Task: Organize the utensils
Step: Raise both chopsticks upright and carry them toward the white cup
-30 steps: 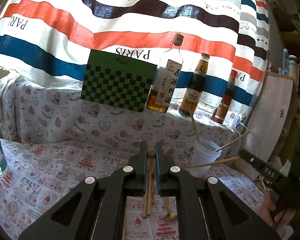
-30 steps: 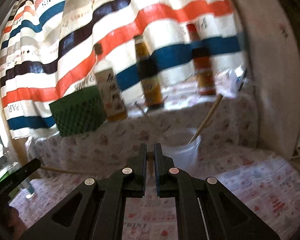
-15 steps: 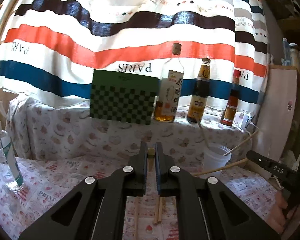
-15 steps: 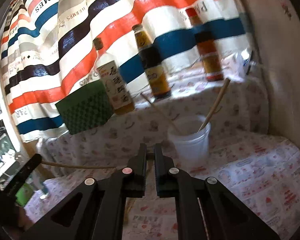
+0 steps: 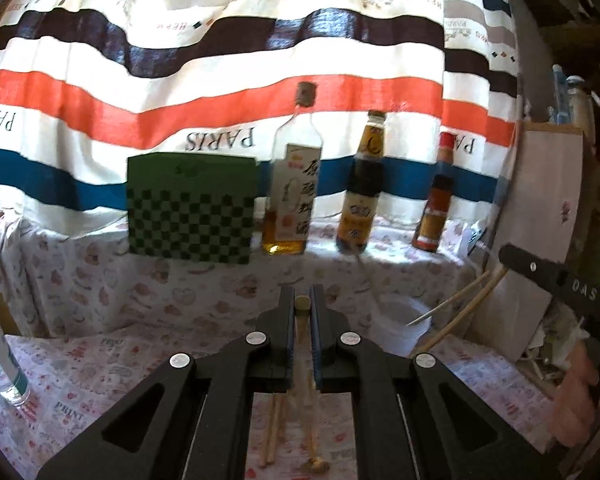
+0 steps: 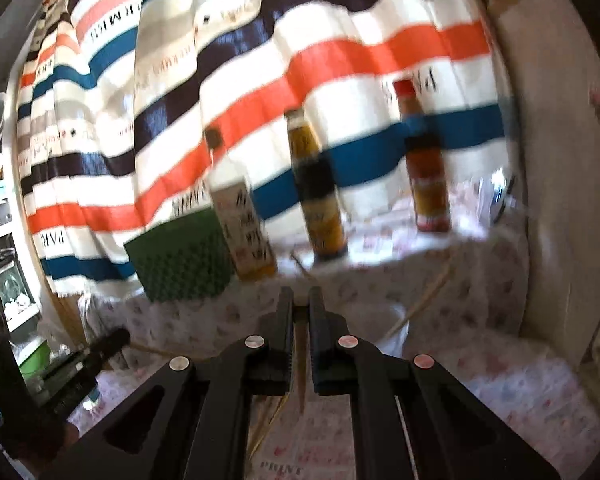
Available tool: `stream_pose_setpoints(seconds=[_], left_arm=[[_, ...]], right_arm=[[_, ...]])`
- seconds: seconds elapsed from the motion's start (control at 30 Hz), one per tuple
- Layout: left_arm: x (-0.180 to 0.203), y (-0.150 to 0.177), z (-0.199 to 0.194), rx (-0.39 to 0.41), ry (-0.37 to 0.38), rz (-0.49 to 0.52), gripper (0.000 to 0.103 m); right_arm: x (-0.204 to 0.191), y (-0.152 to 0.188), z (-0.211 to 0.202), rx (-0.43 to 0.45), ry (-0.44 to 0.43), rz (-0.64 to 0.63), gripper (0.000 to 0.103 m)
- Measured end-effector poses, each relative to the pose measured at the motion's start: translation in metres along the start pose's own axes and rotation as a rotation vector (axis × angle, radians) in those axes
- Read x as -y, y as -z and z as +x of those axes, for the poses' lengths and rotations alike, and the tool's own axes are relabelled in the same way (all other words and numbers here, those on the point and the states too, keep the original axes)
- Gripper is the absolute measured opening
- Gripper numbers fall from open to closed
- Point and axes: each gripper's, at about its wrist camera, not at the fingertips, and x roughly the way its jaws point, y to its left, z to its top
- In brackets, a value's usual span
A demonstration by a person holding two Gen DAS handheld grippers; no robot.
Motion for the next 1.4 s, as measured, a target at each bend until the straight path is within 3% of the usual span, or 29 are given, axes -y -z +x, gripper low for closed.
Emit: stream_pose_setpoints(seconds=[0.3,0.43,0.5,0.6,0.87,0.97,1.27,1.4], left_arm=[[0.041,-0.045,-0.011,0.085,0.108,0.029,0.006],[0.056,-0.053,-0.004,0.09,0.143,0.022,0.006],[0.06,-0.052,0.003,0.071,0.16,0.016,0.006],[0.068,-0.042,0.016,0.027,0.194,0.023,0.006],[0.089,-0.013,0.058,-0.059,0.155,0.077,0.006],[0.085,-0.012,0.076,-0.095,0.17,0.028,0.006],[0.081,-0.011,0.125,-0.18,0.162,-0.011,0.006],[0.075,-0.008,0.138,-0.211,0.197,-0.041,0.006]], right_arm=[[0.009,-0.06,-0.024,0.177,0.043,-0.05,0.008],[0.016,-0.074,-0.017,0.215,0.046,-0.064,0.008],[0.019,-0.072,-0.004,0.177,0.009,-0.099,0.008],[0.024,-0.057,0.012,0.14,0.063,-0.133,0.008],[0.058,-0.032,0.051,0.003,0.059,-0.049,0.008],[0.064,-0.028,0.06,-0.04,0.002,-0.024,0.008],[0.07,-0.019,0.082,-0.072,0.016,-0.009,0.008],[0.076,-0.019,0.082,-0.069,0.018,0.011,0.008]])
